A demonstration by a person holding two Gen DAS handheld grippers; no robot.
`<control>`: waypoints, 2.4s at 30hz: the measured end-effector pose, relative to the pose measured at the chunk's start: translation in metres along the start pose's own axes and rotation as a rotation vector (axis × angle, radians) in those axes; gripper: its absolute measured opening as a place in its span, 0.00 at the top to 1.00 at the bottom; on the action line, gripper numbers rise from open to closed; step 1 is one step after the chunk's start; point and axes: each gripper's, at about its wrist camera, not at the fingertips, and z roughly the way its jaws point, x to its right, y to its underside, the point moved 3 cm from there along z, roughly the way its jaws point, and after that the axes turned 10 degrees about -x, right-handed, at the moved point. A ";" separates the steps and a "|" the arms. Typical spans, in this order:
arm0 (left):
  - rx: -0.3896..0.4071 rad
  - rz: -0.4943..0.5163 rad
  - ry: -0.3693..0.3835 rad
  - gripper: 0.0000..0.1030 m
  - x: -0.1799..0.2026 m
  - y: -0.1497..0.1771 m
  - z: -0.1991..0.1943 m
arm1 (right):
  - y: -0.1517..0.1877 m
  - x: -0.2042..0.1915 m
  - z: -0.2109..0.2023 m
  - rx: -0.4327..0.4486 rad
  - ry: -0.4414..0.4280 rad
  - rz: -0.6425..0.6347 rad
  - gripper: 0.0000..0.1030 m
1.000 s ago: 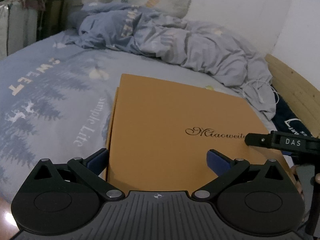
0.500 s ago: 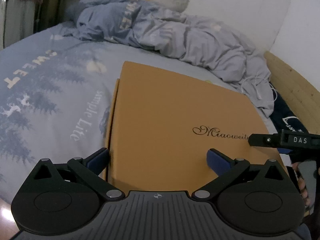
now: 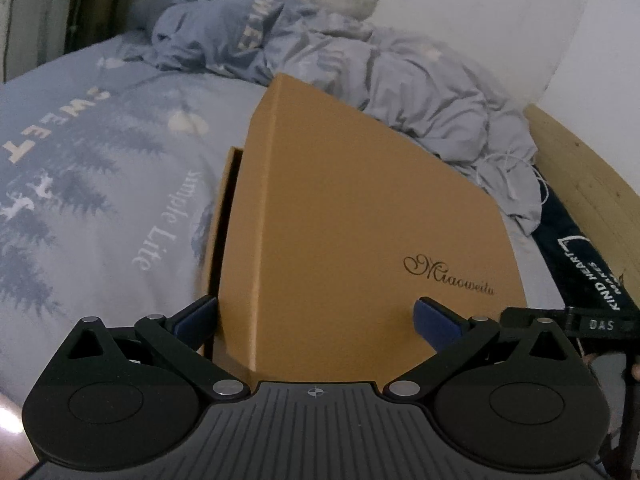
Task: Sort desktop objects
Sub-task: 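Lower the orange lid onto the box rim with both tools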
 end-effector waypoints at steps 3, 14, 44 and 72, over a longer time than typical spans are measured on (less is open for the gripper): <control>-0.001 -0.001 0.005 0.00 -0.001 0.000 0.001 | 0.003 0.010 -0.004 -0.006 -0.048 0.029 0.00; -0.019 -0.017 0.027 0.00 -0.006 -0.002 0.003 | 0.016 0.037 0.003 -0.060 -0.226 0.073 0.00; -0.078 -0.127 0.078 0.00 -0.020 -0.014 0.008 | 0.009 0.034 -0.005 0.019 -0.345 0.072 0.00; -0.131 -0.088 0.062 0.00 -0.016 -0.015 0.020 | 0.012 0.039 0.032 -0.050 -0.270 0.047 0.00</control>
